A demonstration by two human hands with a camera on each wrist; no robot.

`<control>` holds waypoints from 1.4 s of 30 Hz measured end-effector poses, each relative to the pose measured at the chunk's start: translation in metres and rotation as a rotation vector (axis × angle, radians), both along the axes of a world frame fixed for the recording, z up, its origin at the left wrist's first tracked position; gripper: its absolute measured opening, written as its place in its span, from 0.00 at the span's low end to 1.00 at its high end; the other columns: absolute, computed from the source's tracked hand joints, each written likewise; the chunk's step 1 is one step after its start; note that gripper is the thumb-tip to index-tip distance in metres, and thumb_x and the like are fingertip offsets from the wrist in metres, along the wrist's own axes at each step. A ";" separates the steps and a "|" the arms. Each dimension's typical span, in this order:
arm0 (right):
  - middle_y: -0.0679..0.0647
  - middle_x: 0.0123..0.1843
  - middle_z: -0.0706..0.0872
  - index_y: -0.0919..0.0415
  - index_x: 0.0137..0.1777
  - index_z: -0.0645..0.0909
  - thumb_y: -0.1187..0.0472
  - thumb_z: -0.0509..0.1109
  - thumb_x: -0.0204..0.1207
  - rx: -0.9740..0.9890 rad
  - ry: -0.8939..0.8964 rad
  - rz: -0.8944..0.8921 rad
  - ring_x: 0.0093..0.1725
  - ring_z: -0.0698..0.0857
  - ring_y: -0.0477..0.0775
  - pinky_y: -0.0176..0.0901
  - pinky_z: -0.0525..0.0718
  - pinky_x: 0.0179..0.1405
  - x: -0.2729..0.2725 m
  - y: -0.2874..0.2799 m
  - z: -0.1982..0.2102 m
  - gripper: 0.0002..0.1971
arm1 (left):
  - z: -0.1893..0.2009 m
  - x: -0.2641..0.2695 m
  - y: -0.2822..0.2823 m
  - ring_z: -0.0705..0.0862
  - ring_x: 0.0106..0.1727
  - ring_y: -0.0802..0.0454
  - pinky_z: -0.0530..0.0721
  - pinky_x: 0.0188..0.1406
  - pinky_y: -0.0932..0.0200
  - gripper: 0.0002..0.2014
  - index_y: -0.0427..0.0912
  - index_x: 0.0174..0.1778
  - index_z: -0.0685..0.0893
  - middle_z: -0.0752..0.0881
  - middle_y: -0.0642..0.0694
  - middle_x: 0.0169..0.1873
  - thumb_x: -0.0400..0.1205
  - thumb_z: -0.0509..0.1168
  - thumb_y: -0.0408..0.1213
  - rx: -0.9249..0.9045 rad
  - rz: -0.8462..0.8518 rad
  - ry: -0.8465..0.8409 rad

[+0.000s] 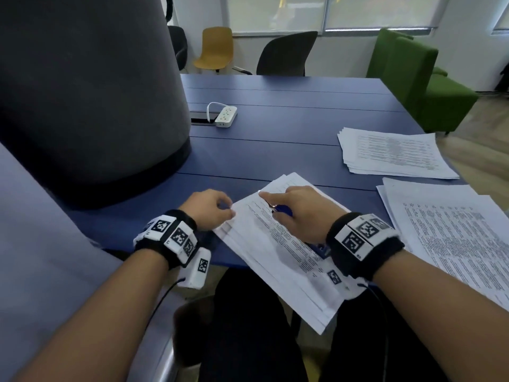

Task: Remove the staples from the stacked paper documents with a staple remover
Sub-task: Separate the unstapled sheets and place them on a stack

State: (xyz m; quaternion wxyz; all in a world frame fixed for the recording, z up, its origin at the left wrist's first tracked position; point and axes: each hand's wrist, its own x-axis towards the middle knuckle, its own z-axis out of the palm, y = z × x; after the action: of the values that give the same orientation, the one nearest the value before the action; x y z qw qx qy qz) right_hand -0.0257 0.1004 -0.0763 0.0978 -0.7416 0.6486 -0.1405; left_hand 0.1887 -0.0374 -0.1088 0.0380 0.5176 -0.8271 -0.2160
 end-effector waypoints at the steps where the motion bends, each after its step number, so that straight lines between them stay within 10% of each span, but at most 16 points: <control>1: 0.48 0.48 0.76 0.39 0.84 0.66 0.53 0.60 0.87 0.016 0.009 0.005 0.53 0.71 0.49 0.44 0.72 0.60 0.005 0.000 0.004 0.25 | -0.004 0.015 0.001 0.84 0.66 0.48 0.76 0.60 0.60 0.16 0.56 0.64 0.88 0.88 0.52 0.63 0.82 0.71 0.52 -0.007 -0.014 -0.038; 4: 0.41 0.41 0.80 0.42 0.84 0.67 0.54 0.62 0.86 -0.011 -0.017 0.055 0.48 0.76 0.47 0.44 0.76 0.59 0.022 0.001 0.021 0.26 | -0.014 0.068 0.000 0.80 0.72 0.44 0.76 0.73 0.51 0.28 0.60 0.72 0.82 0.83 0.49 0.70 0.76 0.67 0.64 -0.046 0.019 -0.157; 7: 0.33 0.28 0.76 0.40 0.82 0.69 0.52 0.64 0.86 -0.017 -0.138 0.065 0.36 0.78 0.31 0.21 0.69 0.43 0.048 0.008 0.039 0.25 | -0.030 0.120 -0.009 0.78 0.75 0.39 0.78 0.73 0.37 0.41 0.66 0.76 0.76 0.78 0.48 0.74 0.68 0.52 0.77 -0.081 0.090 -0.190; 14: 0.35 0.63 0.86 0.42 0.81 0.73 0.53 0.69 0.83 0.285 -0.652 0.087 0.61 0.83 0.32 0.35 0.74 0.71 0.136 0.012 -0.021 0.25 | -0.042 0.169 0.010 0.59 0.89 0.52 0.60 0.87 0.46 0.21 0.59 0.79 0.77 0.65 0.51 0.87 0.88 0.65 0.49 -0.056 0.088 0.120; 18: 0.39 0.79 0.75 0.48 0.83 0.71 0.57 0.69 0.84 0.498 -0.802 0.078 0.74 0.74 0.34 0.29 0.67 0.75 0.178 0.010 -0.066 0.27 | -0.040 0.175 0.001 0.58 0.88 0.57 0.56 0.86 0.58 0.20 0.64 0.68 0.81 0.66 0.51 0.86 0.87 0.67 0.32 0.063 0.061 0.279; 22: 0.47 0.66 0.82 0.53 0.83 0.70 0.63 0.68 0.85 0.674 -0.899 -0.026 0.66 0.81 0.45 0.24 0.79 0.56 0.202 0.006 -0.099 0.27 | -0.035 0.175 -0.002 0.60 0.88 0.56 0.55 0.80 0.66 0.26 0.49 0.69 0.86 0.67 0.48 0.86 0.82 0.59 0.19 0.137 0.113 0.362; 29: 0.49 0.62 0.85 0.45 0.75 0.73 0.56 0.73 0.80 0.758 -0.788 -0.161 0.62 0.84 0.51 0.45 0.80 0.70 0.201 -0.003 -0.144 0.25 | -0.039 0.170 -0.001 0.59 0.88 0.55 0.53 0.84 0.63 0.28 0.52 0.60 0.87 0.70 0.46 0.85 0.80 0.55 0.16 0.158 0.182 0.475; 35: 0.49 0.49 0.86 0.52 0.58 0.78 0.55 0.74 0.78 0.755 -0.765 -0.188 0.46 0.82 0.47 0.42 0.81 0.51 0.200 -0.002 -0.158 0.12 | -0.041 0.168 -0.001 0.59 0.88 0.56 0.52 0.85 0.62 0.28 0.53 0.59 0.87 0.70 0.49 0.85 0.79 0.55 0.15 0.164 0.194 0.479; 42: 0.50 0.62 0.87 0.47 0.66 0.81 0.58 0.73 0.80 0.790 -0.821 -0.158 0.62 0.85 0.51 0.43 0.81 0.67 0.200 -0.002 -0.160 0.15 | -0.037 0.168 0.002 0.59 0.88 0.58 0.54 0.86 0.60 0.30 0.53 0.60 0.87 0.70 0.50 0.85 0.78 0.56 0.14 0.174 0.208 0.477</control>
State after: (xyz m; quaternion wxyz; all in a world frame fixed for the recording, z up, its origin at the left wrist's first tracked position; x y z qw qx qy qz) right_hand 0.1745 0.0982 -0.2363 0.6005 -0.4829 0.6141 -0.1708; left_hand 0.3563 -0.0356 -0.1459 0.2091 0.5354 -0.7155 -0.3971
